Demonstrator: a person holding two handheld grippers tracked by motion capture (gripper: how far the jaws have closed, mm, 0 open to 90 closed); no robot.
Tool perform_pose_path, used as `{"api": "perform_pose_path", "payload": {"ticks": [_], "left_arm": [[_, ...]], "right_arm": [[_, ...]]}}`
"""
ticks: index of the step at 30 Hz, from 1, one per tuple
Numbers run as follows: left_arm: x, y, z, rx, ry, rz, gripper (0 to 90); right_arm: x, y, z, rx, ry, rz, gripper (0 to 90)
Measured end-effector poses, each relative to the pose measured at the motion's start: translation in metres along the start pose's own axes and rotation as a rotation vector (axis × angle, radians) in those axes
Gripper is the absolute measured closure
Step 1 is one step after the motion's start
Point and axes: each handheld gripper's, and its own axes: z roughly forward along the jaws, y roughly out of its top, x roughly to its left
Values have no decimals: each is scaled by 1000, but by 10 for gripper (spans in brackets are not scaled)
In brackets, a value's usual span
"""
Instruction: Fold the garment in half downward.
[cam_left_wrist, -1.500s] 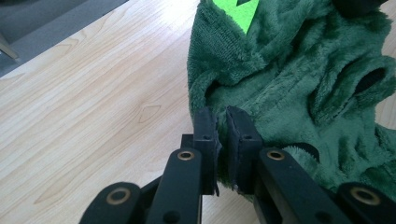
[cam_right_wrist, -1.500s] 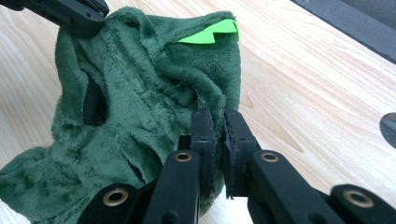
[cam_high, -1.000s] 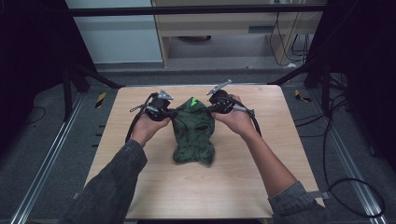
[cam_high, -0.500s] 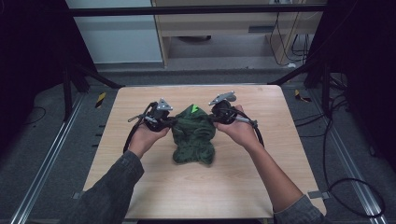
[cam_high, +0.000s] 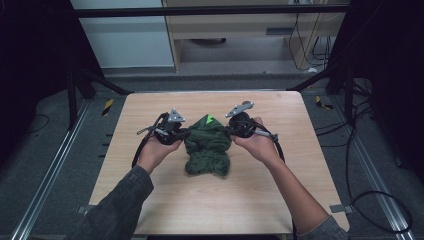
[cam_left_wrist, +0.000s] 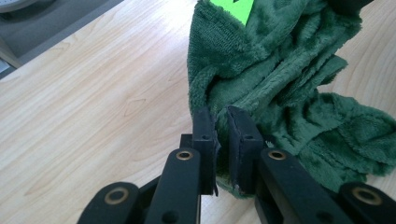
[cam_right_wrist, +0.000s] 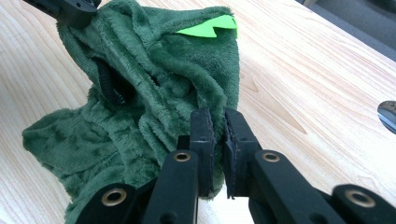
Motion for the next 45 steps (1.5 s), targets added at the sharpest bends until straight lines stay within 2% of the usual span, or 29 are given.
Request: {"api": "perform_pose_path", "payload": {"ticks": [5, 9, 16, 23, 36, 45], "left_arm": [[-5, -6, -1, 0, -4, 5, 825], [-10, -12, -1, 1, -8, 7, 825], [-17, -20, -4, -8, -25, 8, 823], [-26, -25, -7, -7, -32, 30, 822], [-33, -39, -2, -2, -44, 26, 816], [-37, -43, 1, -8, -44, 24, 812]], "right_arm": [[5, -8, 0, -12, -2, 9, 836], [12, -14, -1, -13, -3, -12, 834], [16, -22, -6, -27, 2, -14, 831], [23, -28, -8, -28, 0, -30, 827], [33, -40, -4, -18, 14, -37, 785], [36, -41, -5, -13, 13, -53, 783]]}}
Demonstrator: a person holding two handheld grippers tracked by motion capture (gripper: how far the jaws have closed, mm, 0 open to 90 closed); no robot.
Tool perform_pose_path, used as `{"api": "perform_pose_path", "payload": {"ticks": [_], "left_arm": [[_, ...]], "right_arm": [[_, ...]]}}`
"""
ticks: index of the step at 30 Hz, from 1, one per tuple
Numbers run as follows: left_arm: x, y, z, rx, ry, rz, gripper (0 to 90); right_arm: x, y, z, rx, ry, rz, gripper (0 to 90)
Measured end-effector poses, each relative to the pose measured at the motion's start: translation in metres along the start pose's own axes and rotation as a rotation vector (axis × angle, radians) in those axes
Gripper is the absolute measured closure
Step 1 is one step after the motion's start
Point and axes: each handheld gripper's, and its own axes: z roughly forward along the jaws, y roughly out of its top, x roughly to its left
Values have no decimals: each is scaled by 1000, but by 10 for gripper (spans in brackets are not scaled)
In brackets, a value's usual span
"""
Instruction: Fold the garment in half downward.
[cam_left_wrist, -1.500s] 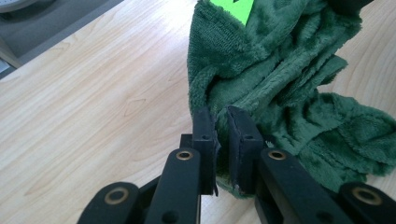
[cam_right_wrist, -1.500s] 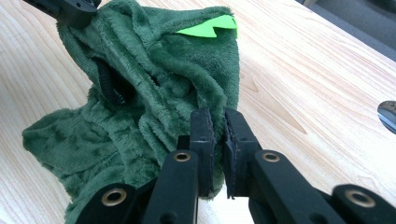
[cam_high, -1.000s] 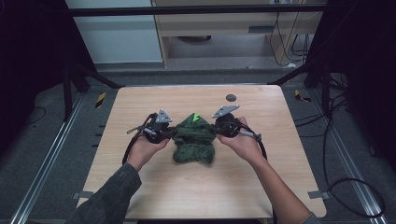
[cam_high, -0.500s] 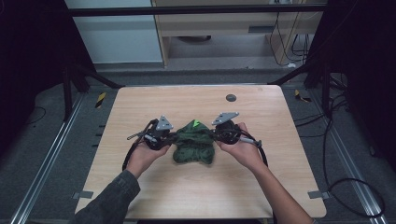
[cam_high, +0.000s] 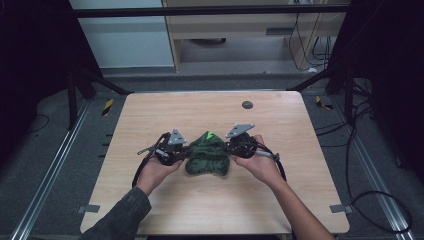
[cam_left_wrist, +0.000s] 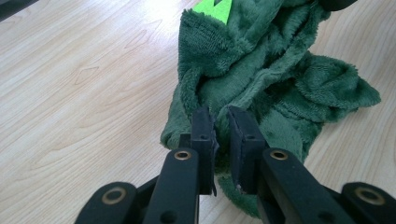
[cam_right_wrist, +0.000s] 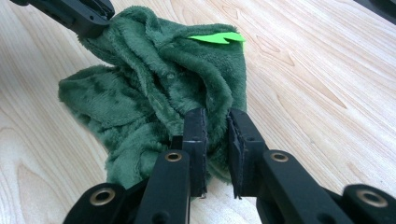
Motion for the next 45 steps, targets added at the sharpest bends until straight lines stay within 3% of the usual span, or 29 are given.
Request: {"api": "perform_pose_path", "payload": {"ticks": [13, 45], "left_arm": [[-9, -16, 3, -2, -21, -11, 795], [-17, -39, 4, -31, -11, -29, 755]], "right_arm": [[12, -14, -1, 8, 6, -12, 761], [29, -29, -4, 7, 37, -18, 699]]}}
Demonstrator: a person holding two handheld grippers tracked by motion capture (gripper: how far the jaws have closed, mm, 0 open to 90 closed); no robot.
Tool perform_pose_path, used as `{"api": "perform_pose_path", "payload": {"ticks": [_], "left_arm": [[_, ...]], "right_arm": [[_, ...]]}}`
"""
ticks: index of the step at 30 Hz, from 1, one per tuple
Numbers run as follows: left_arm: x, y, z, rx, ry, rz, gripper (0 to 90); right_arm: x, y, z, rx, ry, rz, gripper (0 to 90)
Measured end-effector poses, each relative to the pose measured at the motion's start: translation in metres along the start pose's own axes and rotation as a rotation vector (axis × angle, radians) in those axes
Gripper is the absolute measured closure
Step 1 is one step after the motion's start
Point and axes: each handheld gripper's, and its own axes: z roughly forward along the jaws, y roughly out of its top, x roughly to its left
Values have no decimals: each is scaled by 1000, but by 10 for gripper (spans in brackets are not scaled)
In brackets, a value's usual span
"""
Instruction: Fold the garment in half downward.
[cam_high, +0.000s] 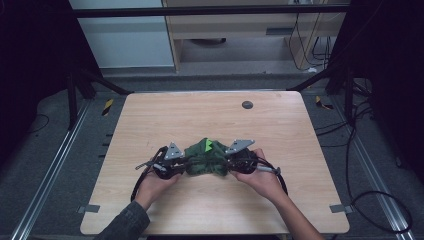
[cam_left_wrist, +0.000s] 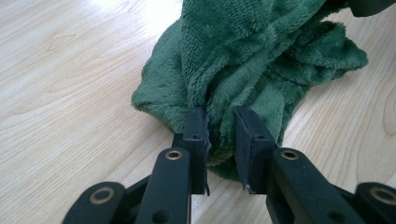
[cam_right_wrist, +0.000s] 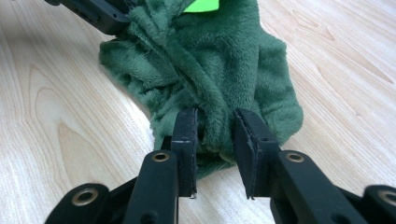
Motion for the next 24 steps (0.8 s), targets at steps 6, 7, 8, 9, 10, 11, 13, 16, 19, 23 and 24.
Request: {"api": "perform_pose_path", "payload": {"ticks": [6, 7, 8, 9, 10, 11, 13, 16, 19, 23, 24], "left_arm": [[0, -3, -1, -1, -1, -3, 750], [0, -3, -1, -2, 0, -4, 748], [0, -4, -1, -2, -1, -6, 748], [0, -5, -1, -2, -1, -6, 747], [-1, -6, -1, -2, 1, -8, 746], [-1, -7, -1, -3, 0, -9, 744], [0, -8, -1, -1, 1, -11, 743], [-1, -9, -1, -2, 2, -13, 741], [-1, -10, -1, -1, 3, -15, 739], [-1, -13, -1, 0, 3, -20, 736], [-1, -13, -1, 1, 4, -18, 736]], "right_arm": [[2, -3, 0, 5, 5, 4, 696], [2, -3, 0, 1, 6, 2, 696], [3, -4, 0, 2, 4, 2, 696], [3, -4, 0, 2, 6, 0, 696], [4, -5, 0, 1, 9, 2, 695], [4, -5, 0, 0, 10, 1, 694], [4, -6, 0, 5, 8, 2, 694], [4, -7, -1, 5, 6, 1, 693], [5, -8, -1, 2, 11, 2, 692], [5, -9, -1, 6, 10, 6, 693], [6, -10, 0, 6, 11, 4, 693]]}}
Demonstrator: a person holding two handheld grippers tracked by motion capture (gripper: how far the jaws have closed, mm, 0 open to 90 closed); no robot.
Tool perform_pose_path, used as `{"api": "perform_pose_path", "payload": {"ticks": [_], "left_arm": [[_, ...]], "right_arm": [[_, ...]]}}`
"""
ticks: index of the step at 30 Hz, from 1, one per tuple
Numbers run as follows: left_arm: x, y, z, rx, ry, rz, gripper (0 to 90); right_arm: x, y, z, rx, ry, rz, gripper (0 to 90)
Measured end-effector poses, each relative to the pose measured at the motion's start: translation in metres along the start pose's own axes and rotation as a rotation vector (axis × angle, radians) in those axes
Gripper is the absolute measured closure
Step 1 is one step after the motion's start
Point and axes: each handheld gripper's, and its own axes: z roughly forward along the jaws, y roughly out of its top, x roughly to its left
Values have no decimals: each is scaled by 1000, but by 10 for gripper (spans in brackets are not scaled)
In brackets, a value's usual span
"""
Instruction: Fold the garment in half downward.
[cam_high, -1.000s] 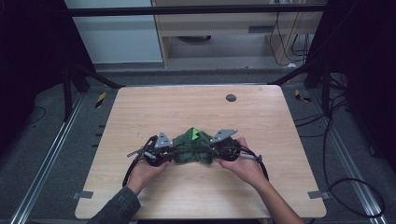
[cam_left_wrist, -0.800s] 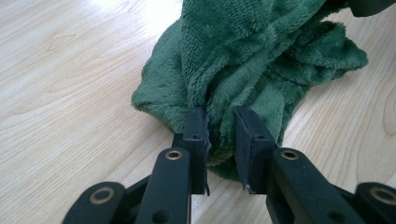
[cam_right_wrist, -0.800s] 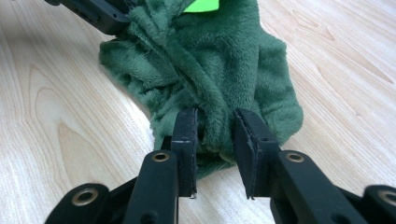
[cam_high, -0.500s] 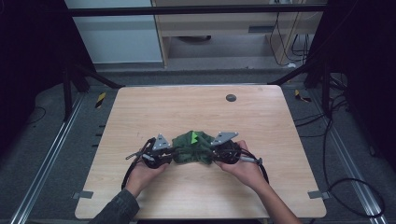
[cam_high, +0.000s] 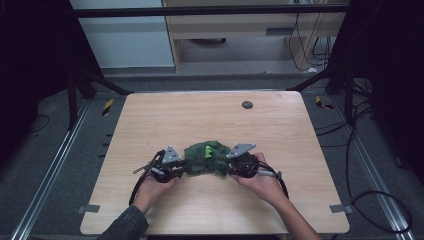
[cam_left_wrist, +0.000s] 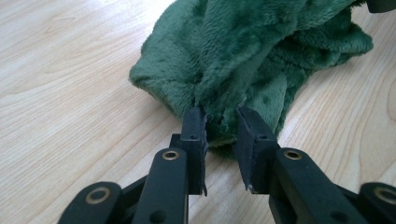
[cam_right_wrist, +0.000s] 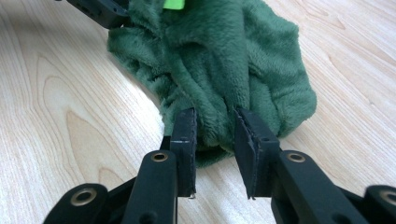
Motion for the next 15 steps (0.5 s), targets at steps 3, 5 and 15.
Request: {"api": "perform_pose_path", "payload": {"ticks": [3, 5, 15], "left_arm": [[0, 0, 0, -3, 1, -1, 736], [0, -1, 0, 0, 0, 2, 736], [0, -5, 0, 2, 2, -2, 735]], "right_arm": [[1, -1, 0, 1, 0, 2, 692], [1, -2, 0, 2, 2, 4, 691], [2, -6, -1, 5, 2, 7, 679]]}}
